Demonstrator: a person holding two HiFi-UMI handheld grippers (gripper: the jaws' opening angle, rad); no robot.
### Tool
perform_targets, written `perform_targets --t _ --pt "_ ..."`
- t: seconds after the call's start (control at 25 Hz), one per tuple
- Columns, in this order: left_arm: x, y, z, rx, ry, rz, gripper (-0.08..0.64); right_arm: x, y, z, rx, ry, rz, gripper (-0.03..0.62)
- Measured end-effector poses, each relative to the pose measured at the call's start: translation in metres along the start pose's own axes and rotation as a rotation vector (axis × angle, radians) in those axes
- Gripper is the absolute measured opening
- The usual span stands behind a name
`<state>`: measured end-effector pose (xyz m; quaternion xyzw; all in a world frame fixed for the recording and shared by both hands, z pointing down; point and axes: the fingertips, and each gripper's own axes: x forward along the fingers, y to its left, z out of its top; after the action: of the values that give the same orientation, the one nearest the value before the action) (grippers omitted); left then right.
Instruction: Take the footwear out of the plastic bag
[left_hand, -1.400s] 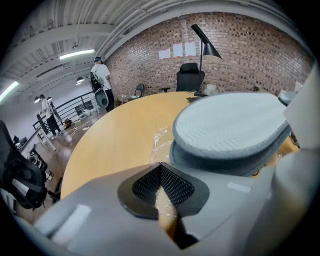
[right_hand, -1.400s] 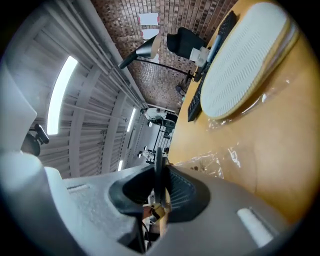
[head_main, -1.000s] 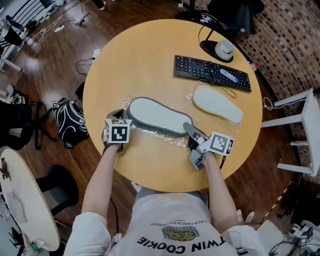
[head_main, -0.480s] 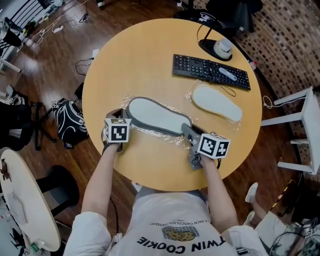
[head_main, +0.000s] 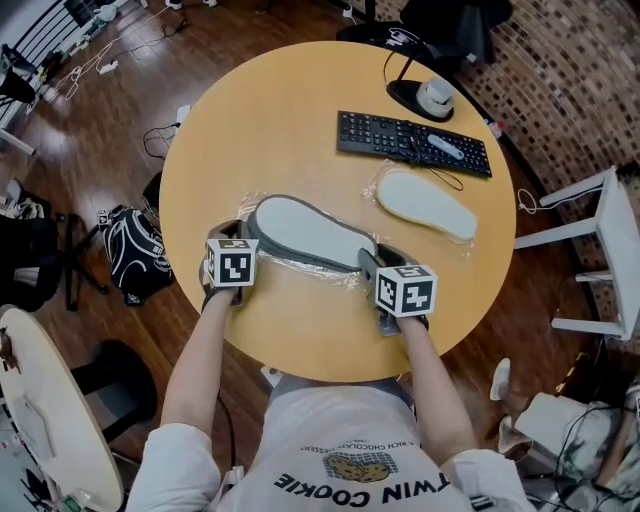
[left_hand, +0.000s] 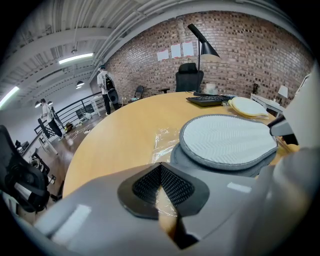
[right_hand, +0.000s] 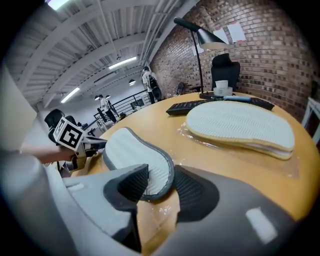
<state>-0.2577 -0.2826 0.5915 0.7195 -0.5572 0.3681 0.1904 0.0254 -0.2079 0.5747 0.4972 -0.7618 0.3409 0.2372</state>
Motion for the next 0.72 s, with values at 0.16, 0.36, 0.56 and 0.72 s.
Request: perform_targets --t 0.16,0.36,0.56,0.72 --pt "-0.001 0.000 0.001 0.003 -0.001 -0.014 0.005 -0.003 -0.002 0.002 -0.063 -0.006 -0.082 0.156" --pt "-0.001 -0.002 0.000 0.018 0.019 -0.047 0.005 -0.012 -0.007 0.001 -0.094 -0.010 -0.151 0.169" --pt "-0.024 0.000 0.006 -0.011 -0.031 -0.012 0.005 -0.029 0.003 0.003 -0.130 -0.040 -0.130 0.170" --pt "-0.052 -0.018 0.006 -0.046 -0.091 -0.020 0.006 -0.041 0.015 -0.005 -0.163 -0.041 -0.084 0.170"
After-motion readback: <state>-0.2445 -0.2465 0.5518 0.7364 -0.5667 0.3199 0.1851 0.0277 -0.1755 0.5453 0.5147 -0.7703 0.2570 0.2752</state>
